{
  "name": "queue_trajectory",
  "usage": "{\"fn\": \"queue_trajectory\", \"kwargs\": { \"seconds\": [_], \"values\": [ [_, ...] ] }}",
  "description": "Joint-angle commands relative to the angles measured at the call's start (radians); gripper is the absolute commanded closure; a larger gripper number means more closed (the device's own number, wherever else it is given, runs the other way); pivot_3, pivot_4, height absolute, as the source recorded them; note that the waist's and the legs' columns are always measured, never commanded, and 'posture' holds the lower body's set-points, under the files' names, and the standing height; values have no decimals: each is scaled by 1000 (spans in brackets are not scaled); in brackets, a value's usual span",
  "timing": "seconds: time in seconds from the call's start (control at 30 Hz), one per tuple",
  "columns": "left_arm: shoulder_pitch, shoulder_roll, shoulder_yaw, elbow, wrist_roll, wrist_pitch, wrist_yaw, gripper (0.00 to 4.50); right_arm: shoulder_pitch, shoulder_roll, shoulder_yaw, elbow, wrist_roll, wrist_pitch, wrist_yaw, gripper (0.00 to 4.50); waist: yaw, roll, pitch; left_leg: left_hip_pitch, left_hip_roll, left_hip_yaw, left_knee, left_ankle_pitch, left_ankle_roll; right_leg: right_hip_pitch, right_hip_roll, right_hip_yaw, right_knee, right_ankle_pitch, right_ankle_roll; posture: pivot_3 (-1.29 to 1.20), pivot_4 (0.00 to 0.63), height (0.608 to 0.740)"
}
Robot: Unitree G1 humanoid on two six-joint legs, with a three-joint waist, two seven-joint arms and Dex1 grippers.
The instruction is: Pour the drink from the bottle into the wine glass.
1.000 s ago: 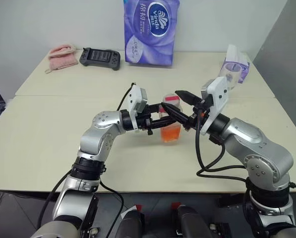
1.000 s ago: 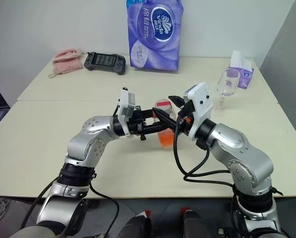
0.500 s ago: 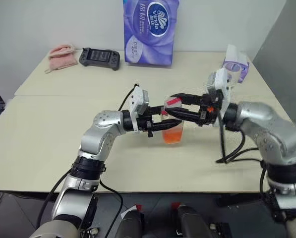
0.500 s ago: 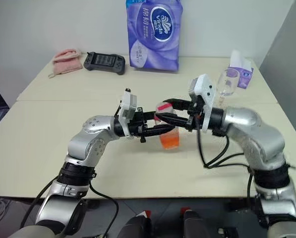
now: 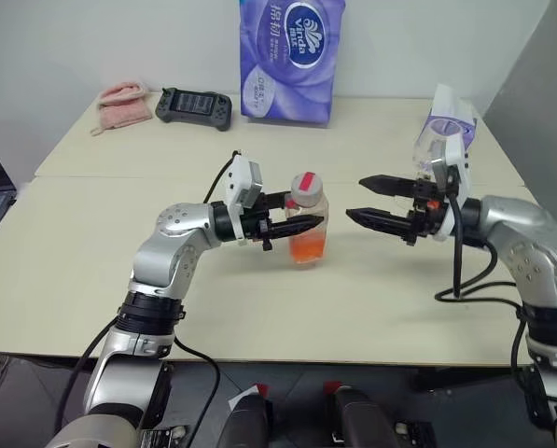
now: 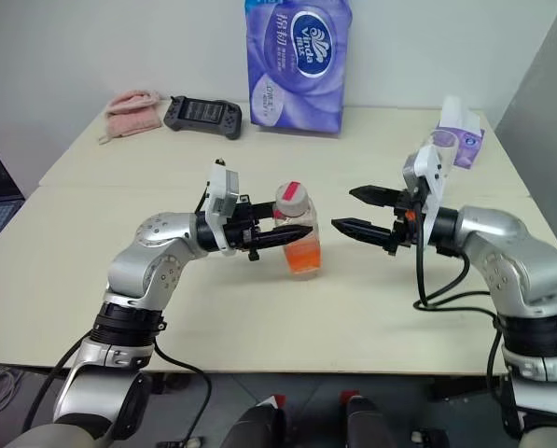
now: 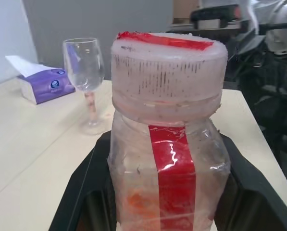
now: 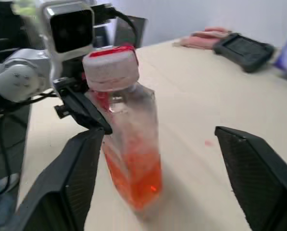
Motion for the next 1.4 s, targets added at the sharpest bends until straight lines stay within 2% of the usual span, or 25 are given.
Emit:
{"fn": "queue_trajectory", "kwargs": {
  "seconds": [0.03, 0.2, 0.4, 0.57, 0.93, 1.4],
  "values": [
    [-6, -14, 10, -50, -17, -12, 11, 2429, 23, 60, -11, -180, 20, 31, -163, 648, -5, 0, 0, 0, 0, 0, 0, 0, 0, 0, 1, 0, 0, 0, 0, 0, 150, 740],
    [-16, -30, -3, -33, -10, -18, 5, 2429, 30, 214, 80, -289, -40, 64, -388, 648, -12, 0, 0, 1, 1, 0, 0, 0, -1, 0, 1, 0, 1, 0, 0, 0, 150, 740],
    [-44, -41, -8, -2, -4, -23, -10, 2429, -1, 259, 162, -279, -121, 50, -461, 648, -9, 0, 0, 1, -1, 0, 0, 1, -1, 0, 1, -1, 0, 0, 0, 0, 150, 740],
    [-46, -45, -12, -5, -2, -22, -15, 2429, -19, 261, 179, -247, -173, 22, -465, 648, -10, 0, 0, 1, -1, 0, 0, 1, -1, 0, 1, -1, 0, 0, 0, 0, 150, 740],
    [-33, -37, -13, -22, 0, -25, -11, 2429, -31, 257, 122, -227, -145, 23, -441, 648, -10, 0, 0, 1, 0, 0, 0, 0, 0, 0, 1, -1, 0, 0, 0, 0, 150, 740],
    [-31, -36, -14, -15, 5, -30, -9, 2429, 32, 122, 41, -235, -108, 27, -347, 648, -10, 0, 0, 1, 0, 1, 0, 0, 0, 0, 1, -1, 0, 0, 0, 0, 150, 740]
  ]
}}
